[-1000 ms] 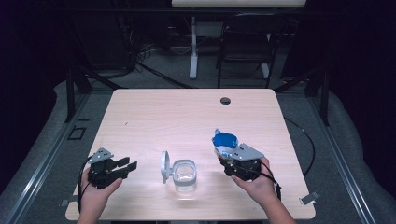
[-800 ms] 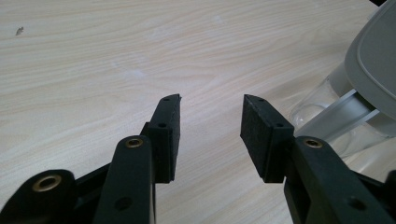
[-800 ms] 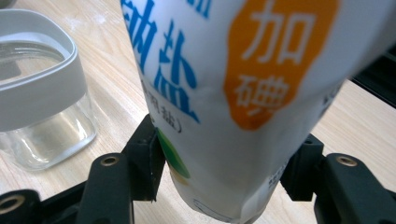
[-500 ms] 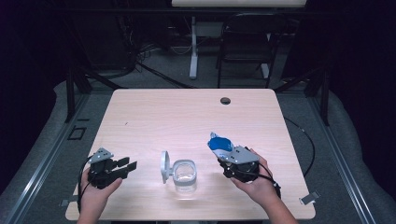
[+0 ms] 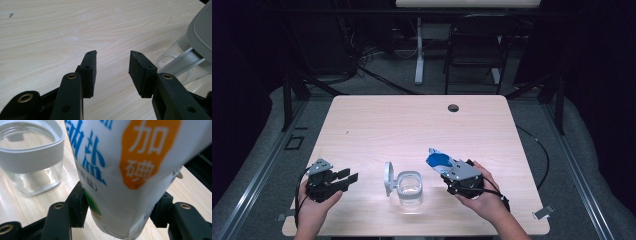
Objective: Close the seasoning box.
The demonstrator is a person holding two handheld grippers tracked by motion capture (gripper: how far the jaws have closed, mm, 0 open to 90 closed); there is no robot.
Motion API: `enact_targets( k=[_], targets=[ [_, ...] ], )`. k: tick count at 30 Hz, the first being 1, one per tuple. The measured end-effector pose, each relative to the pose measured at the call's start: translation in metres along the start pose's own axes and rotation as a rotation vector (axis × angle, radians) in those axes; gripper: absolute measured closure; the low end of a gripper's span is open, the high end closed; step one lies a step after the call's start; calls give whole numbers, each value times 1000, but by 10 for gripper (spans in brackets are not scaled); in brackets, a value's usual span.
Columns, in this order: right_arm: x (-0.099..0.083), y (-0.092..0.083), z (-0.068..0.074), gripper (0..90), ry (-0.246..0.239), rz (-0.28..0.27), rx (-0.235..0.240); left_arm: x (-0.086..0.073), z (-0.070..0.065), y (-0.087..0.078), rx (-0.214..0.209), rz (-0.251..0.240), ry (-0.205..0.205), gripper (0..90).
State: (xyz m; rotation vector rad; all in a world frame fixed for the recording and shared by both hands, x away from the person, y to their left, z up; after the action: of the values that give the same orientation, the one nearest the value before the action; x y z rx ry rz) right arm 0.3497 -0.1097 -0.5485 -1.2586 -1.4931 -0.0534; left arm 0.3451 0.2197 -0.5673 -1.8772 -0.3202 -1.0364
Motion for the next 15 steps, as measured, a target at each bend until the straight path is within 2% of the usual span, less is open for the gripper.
enact_targets(
  k=[5,11,15],
  targets=[
    [-1,3,5,419,-46,26,1,0,1,0,4,0,1,583],
    [1,5,10,419,-74,33,3,0,1,-1,1,1,-4,584],
    [3,5,14,419,-110,44,3,0,2,0,2,-3,-3,583]
  ],
)
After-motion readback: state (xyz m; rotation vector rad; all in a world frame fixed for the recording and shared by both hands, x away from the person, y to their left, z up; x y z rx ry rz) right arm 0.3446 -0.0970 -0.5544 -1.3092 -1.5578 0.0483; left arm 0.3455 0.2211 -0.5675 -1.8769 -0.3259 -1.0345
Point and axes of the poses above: each handheld gripper's, and its own axes: y roughly forward along the jaws, x roughly out of its top, z roughly to its left, the point moved 9 cm from there along y, roughly forward along the jaws, and after that the axes turned 1 degree about -x, right-handed, at the moved point
